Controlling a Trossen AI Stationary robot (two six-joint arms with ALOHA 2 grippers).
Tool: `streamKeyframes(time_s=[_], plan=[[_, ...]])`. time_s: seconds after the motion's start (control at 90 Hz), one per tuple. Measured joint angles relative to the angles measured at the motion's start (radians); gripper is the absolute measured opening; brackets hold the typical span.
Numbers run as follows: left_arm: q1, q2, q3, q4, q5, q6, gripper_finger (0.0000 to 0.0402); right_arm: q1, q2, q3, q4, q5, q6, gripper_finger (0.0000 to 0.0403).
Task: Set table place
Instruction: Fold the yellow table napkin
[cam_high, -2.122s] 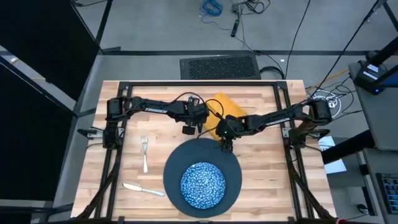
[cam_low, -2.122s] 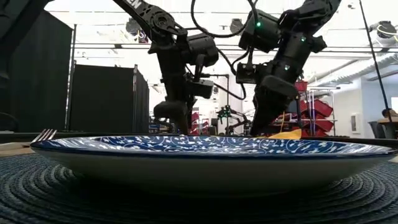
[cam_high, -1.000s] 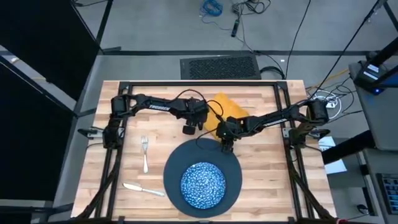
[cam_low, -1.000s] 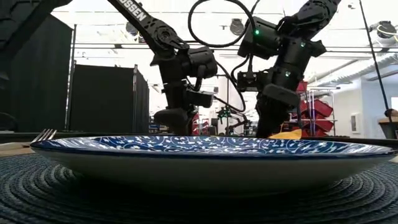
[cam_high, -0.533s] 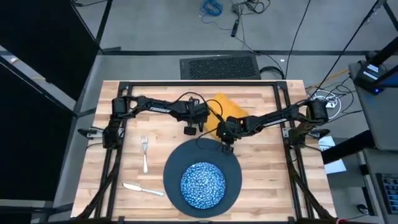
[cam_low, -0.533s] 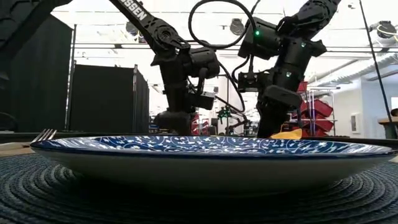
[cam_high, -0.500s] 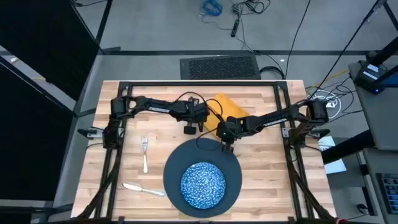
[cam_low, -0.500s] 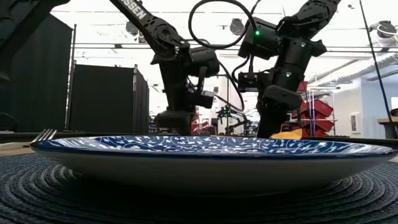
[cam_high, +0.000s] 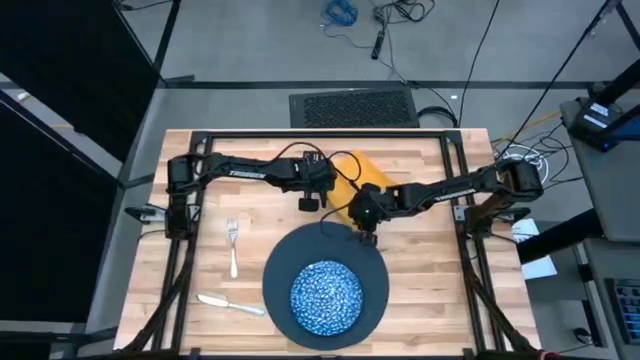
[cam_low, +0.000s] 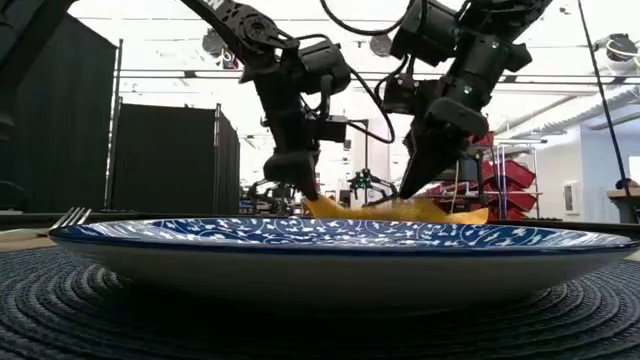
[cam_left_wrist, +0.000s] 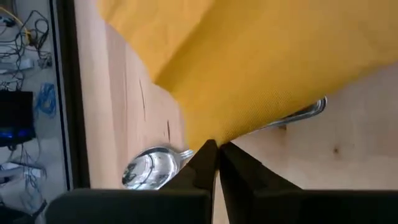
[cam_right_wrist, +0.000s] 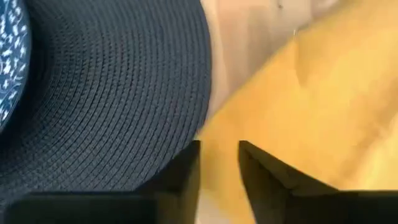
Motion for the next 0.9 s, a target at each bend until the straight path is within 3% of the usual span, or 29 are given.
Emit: streamKeyframes(time_s=[0.178,0.311,0.511,0.689,0.9], plan=[[0.0,-0.001,0.0,0.002,0.004,-0.018,0.0,0.036,0.007,0.0,0.009,0.007,-0.034,0.0235],[0.0,-0.001,0.0,-0.002,0.015,-0.018,0.0,0.072,0.026,0.0,0.047,0.008,-0.073,0.0276],[0.0,-0.002,0.0,-0.002,0.016,-0.019,0.0,0.132,0.093,0.0,0.083,0.057,-0.115,0.0274],[-0.01,-0.002,0.0,-0.005,0.018,-0.037,0.0,0.119,0.147,0.0,0.081,0.132,-0.117,0.0262],[-0.025,-0.002,0.0,-0.006,0.02,-0.043,0.0,0.109,0.154,0.0,0.089,0.135,-0.101,0.0261]])
